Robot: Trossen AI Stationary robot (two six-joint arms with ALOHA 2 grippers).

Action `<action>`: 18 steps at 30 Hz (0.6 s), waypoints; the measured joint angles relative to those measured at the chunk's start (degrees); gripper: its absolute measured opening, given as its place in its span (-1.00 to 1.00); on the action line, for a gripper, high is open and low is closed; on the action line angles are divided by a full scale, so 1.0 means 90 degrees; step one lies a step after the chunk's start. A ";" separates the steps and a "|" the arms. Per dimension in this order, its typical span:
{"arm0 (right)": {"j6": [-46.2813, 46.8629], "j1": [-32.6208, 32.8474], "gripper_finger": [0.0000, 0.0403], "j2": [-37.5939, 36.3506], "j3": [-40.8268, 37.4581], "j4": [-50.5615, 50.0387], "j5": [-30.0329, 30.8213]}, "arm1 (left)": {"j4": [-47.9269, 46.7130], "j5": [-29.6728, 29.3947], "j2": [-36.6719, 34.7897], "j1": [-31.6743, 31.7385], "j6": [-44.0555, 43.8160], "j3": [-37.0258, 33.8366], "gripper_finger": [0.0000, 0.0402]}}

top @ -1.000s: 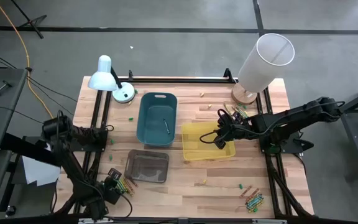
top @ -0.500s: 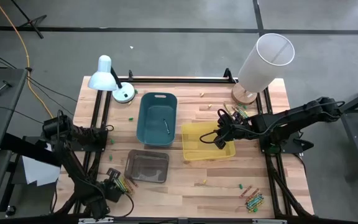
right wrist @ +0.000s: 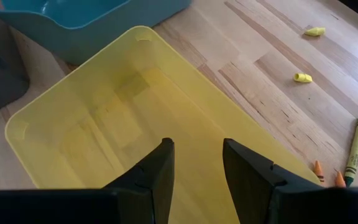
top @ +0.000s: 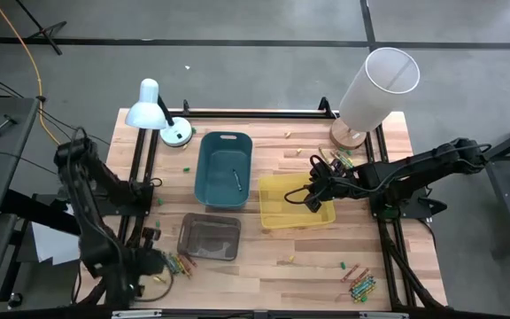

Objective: Sort crayons
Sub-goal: Put the blue crayon into the blue bin

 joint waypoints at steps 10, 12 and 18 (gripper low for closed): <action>-0.0204 -0.0001 -0.35 0.0120 0.0000 0.0173 0.0069 | 0.1109 -0.4366 -0.2191 0.0565 0.1522 -0.1512 -1.00; -0.0506 0.0000 -0.35 0.0226 0.0000 0.0516 0.0193 | 0.1969 -0.4650 -0.2736 0.0857 0.1987 -0.2224 -1.00; -0.2282 -0.0054 -0.35 0.0741 0.0000 0.2199 0.0403 | 0.6328 -0.3955 -0.4258 0.2124 0.4795 -0.4550 -1.00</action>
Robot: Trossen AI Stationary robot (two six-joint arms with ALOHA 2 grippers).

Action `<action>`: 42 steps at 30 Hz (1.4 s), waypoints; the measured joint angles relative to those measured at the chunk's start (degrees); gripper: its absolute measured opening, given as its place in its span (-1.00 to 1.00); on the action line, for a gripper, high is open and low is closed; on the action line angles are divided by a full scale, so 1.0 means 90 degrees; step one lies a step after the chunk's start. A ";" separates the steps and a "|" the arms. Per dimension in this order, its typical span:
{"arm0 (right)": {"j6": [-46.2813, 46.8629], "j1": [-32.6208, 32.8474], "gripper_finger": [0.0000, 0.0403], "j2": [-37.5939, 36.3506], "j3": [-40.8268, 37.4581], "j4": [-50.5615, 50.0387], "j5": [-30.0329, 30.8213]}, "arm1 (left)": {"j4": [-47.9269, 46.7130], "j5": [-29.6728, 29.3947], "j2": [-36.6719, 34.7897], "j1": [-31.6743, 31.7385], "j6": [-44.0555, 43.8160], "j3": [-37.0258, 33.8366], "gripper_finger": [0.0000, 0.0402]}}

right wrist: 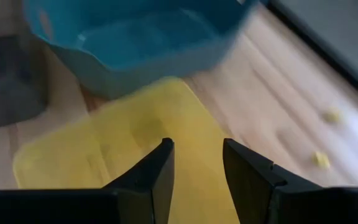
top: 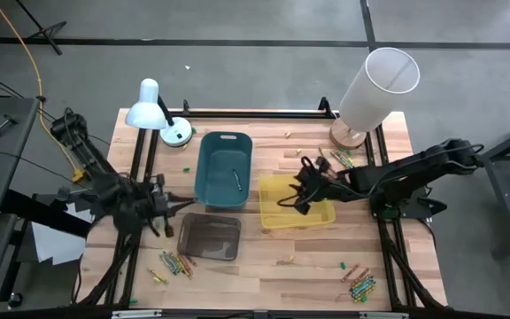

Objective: Sort crayons
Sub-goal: Put the blue crayon into the blue bin

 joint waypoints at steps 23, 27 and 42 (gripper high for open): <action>-0.2603 -0.1376 -0.35 0.2052 0.0000 0.6356 -0.2574 | 0.5713 0.6583 -0.0295 0.5635 0.1788 -0.2109 -1.00; -0.2420 -0.1492 -0.35 0.2061 0.0000 0.6308 -0.2574 | 0.5768 0.6565 -0.0264 0.5729 0.1827 -0.2108 -1.00; -0.2390 -0.1499 -0.35 0.2061 0.0000 0.6401 -0.2579 | 0.5193 0.5209 0.1432 0.5898 0.1584 -0.1450 -1.00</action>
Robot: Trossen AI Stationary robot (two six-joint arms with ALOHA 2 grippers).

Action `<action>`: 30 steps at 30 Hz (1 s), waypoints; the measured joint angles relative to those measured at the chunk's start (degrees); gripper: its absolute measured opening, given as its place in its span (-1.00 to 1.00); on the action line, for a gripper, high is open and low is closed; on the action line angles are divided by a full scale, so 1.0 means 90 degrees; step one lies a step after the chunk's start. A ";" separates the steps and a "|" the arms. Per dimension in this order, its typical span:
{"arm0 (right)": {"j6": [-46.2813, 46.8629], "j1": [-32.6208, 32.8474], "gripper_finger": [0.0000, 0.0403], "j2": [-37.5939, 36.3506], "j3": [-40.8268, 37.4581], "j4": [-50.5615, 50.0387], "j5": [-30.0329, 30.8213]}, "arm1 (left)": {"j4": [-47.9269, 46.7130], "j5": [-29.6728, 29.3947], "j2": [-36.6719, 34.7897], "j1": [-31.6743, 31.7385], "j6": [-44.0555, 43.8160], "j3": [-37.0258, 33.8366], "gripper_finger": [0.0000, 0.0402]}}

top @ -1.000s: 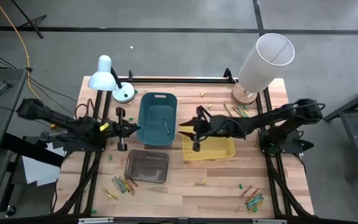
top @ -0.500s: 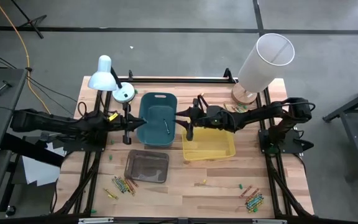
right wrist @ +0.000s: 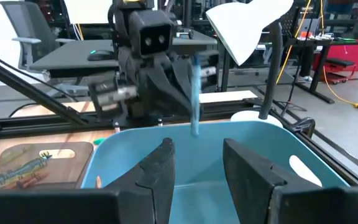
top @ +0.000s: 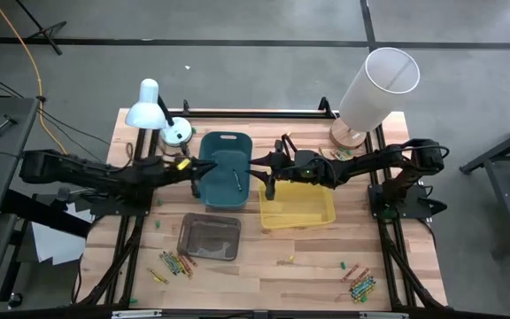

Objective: Sort crayons
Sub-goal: Put the blue crayon into the blue bin

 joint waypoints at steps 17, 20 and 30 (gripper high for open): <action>0.0489 0.0002 -0.35 0.0000 0.0000 -0.0528 -0.0004 | -0.5132 -0.0682 0.2111 -0.0002 -0.0851 0.2781 -1.00; 0.0616 0.0002 -0.35 0.0000 0.0000 -0.0588 -0.0005 | -0.5198 -0.0687 0.2119 -0.0004 -0.0750 0.2794 -0.98; 0.0653 0.0002 -0.35 -0.0001 0.0000 -0.0625 -0.0005 | -0.5244 -0.0775 0.2119 -0.0142 -0.0685 0.2796 -0.55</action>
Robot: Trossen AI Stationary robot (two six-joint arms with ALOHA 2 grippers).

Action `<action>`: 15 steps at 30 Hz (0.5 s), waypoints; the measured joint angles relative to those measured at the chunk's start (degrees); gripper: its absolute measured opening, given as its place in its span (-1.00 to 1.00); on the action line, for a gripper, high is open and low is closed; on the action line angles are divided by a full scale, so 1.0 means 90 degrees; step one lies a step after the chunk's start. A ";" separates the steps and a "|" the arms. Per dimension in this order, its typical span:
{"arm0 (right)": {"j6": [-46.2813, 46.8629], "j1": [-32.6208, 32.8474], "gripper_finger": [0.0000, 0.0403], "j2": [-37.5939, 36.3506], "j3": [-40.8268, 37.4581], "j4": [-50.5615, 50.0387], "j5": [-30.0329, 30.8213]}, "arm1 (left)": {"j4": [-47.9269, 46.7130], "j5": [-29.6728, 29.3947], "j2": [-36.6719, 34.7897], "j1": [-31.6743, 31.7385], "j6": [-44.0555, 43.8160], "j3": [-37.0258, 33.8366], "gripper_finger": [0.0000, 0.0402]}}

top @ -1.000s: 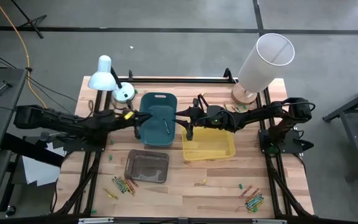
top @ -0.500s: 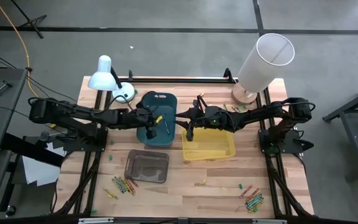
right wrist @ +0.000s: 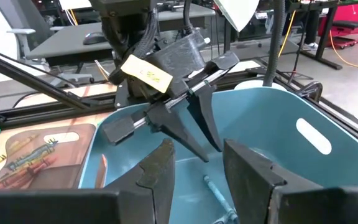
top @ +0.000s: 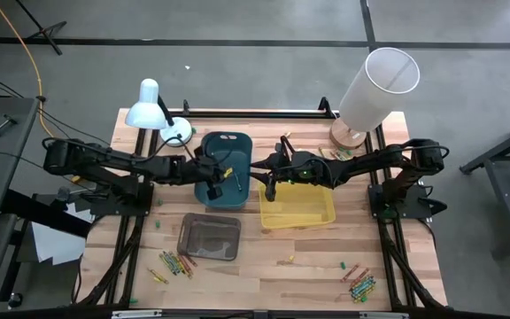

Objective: Sort crayons
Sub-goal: Put the blue crayon into the blue bin

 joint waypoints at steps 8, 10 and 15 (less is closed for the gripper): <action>-0.0246 0.0000 -0.35 -0.0039 0.0000 -0.0017 0.0001 | 0.0011 0.0002 -0.0445 -0.0217 0.0232 0.0000 -0.31; -0.0371 0.0002 -0.35 -0.0102 0.0003 0.0009 0.0000 | 0.0004 0.0076 -0.0859 -0.0294 0.0234 0.0000 -0.31; -0.0681 0.0181 -0.35 -0.0482 0.0005 -0.0501 -0.0001 | 0.0387 0.0479 -0.2338 -0.0676 0.0434 -0.0392 -0.38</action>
